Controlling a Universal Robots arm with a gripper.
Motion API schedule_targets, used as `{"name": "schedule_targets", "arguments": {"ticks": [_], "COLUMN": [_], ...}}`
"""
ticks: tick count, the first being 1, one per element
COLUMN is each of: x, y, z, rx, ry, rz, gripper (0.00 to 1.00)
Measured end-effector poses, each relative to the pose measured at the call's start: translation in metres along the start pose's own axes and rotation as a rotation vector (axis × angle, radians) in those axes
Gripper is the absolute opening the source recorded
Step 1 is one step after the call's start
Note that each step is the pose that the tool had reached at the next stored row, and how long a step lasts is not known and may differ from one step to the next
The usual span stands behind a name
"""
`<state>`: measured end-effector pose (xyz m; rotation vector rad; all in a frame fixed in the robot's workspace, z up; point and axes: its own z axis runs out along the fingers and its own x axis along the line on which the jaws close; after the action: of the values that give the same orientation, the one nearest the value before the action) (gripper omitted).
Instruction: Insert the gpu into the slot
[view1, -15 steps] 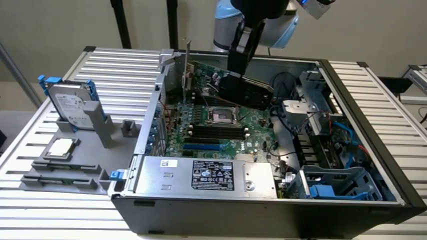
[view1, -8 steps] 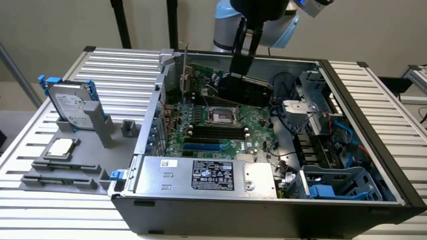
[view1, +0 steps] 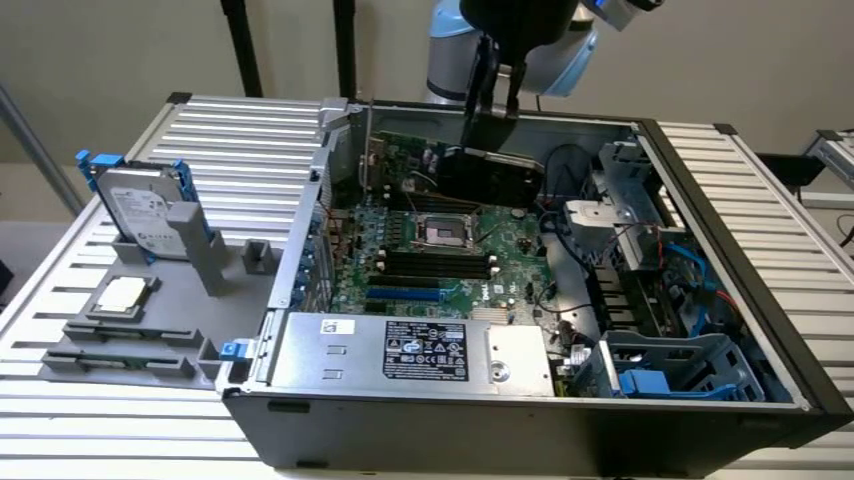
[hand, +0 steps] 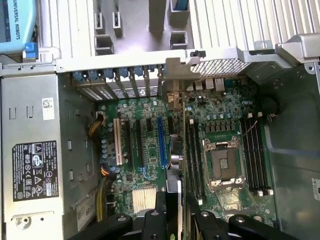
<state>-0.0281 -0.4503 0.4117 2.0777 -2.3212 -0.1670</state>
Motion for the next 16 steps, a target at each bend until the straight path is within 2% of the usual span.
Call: {"name": "schedule_targets", "arguments": {"ticks": [3, 6, 9, 10, 16], "x": [0.0001, 0.0002, 0.0005, 0.0006, 0.0007], "y": [-0.0001, -0.0002, 0.0003, 0.001, 0.0019], "z": [0.0007, 0.0023, 0.0053, 0.0066, 0.0077], "rx": [0.0112, 0.0233, 0.0314, 0.0331, 0.0332], "ry": [-0.0029, -0.0018, -0.0012, -0.0019, -0.0025], "rz": [-0.038, -0.079, -0.106, -0.111, -0.117], "gripper": [0.26, 0.26, 0.26, 0.26, 0.26]}}
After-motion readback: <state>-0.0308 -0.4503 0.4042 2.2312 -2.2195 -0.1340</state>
